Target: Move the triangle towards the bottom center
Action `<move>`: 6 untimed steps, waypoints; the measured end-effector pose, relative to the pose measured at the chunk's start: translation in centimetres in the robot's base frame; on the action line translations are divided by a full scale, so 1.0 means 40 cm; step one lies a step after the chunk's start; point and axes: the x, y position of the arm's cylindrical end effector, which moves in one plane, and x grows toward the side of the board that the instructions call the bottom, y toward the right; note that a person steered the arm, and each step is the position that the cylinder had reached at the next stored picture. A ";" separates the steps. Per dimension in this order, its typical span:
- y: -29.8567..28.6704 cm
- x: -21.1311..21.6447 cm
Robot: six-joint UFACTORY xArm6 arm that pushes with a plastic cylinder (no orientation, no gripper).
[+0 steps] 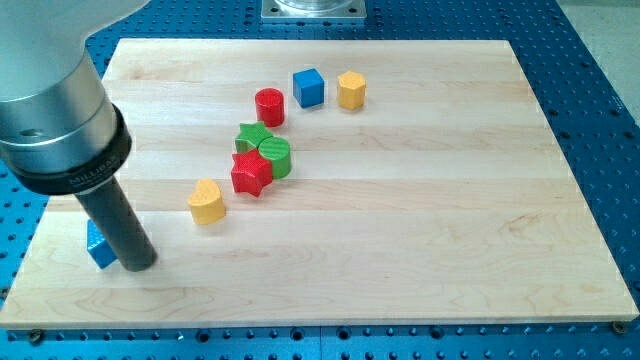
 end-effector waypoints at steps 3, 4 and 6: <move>-0.288 0.128; -0.324 0.097; -0.183 -0.092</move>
